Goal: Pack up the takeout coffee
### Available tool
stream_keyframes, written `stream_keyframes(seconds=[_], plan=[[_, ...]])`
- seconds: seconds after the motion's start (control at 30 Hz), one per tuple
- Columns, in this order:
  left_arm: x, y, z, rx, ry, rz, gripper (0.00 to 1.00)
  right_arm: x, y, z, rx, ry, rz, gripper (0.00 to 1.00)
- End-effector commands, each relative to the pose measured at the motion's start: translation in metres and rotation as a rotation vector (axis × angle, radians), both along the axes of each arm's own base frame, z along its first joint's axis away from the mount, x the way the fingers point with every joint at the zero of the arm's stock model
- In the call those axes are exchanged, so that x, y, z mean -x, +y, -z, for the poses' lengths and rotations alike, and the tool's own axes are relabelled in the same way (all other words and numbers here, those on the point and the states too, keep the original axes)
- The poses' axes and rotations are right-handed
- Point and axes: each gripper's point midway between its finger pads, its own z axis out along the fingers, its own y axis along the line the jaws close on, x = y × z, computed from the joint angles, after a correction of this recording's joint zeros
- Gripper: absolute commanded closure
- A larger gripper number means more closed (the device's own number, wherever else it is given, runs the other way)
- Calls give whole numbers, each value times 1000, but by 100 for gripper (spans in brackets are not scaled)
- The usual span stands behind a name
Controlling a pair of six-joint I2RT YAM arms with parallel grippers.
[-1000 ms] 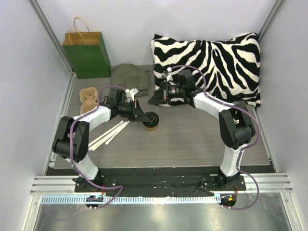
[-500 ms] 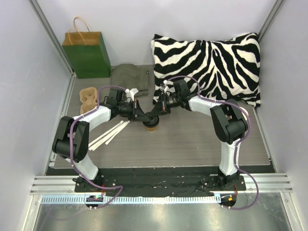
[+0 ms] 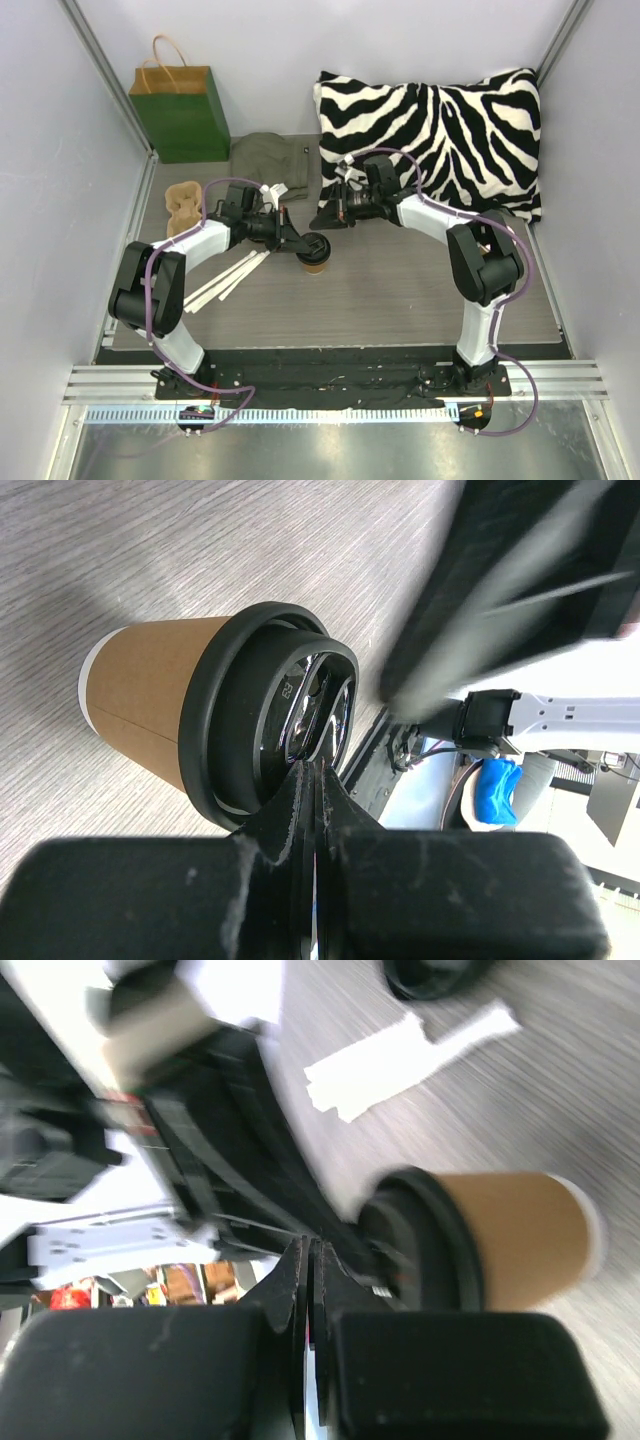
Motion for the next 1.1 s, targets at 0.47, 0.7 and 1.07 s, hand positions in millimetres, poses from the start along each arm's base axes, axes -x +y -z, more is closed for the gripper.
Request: stream_keyframes(seconds=[0.47,0.7,1.07], plan=[[8,14,42,-123,64,-29,100,10,-13,77,86,55,-2,98],[11,13,34,-101,47,-15,100,2,-7,43,42,8,-4,98],[12,-6,-73,139,-123,20,99,6,1,46,106,12,12,98]])
